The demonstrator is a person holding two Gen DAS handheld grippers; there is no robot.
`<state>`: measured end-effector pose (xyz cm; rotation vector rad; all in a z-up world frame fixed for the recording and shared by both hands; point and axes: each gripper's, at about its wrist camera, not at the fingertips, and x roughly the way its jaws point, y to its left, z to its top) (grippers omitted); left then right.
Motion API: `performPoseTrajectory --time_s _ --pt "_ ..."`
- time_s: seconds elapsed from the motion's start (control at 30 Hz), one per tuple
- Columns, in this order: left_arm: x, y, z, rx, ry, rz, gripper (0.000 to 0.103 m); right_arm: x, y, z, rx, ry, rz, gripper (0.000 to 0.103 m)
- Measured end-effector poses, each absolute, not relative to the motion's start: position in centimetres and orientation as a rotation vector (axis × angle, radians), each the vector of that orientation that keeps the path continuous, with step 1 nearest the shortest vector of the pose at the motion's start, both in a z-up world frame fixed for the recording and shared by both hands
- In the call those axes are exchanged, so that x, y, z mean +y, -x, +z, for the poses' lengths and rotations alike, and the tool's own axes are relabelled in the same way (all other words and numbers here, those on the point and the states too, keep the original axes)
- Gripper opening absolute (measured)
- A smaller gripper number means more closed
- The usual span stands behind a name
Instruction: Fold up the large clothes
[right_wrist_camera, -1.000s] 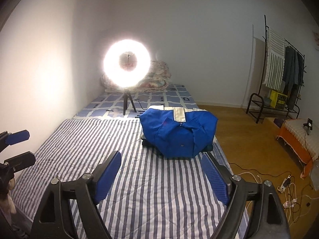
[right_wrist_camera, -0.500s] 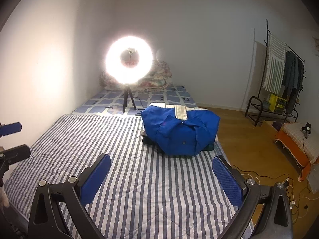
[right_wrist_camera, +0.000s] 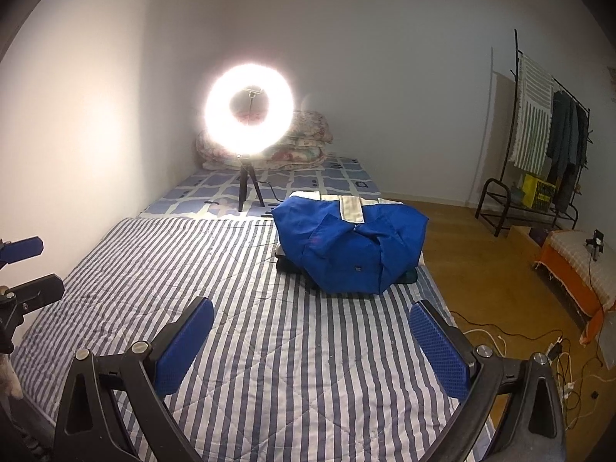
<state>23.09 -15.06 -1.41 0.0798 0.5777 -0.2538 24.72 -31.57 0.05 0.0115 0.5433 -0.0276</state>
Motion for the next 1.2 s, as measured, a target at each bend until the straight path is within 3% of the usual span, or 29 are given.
performPoseTrajectory --time_s 1.2 --pt "-15.58 -22.71 -1.38 0.569 -0.089 -0.263 0.103 -31.37 -24.72 -0.74 0.563 -0.003 -0.028 0.103"
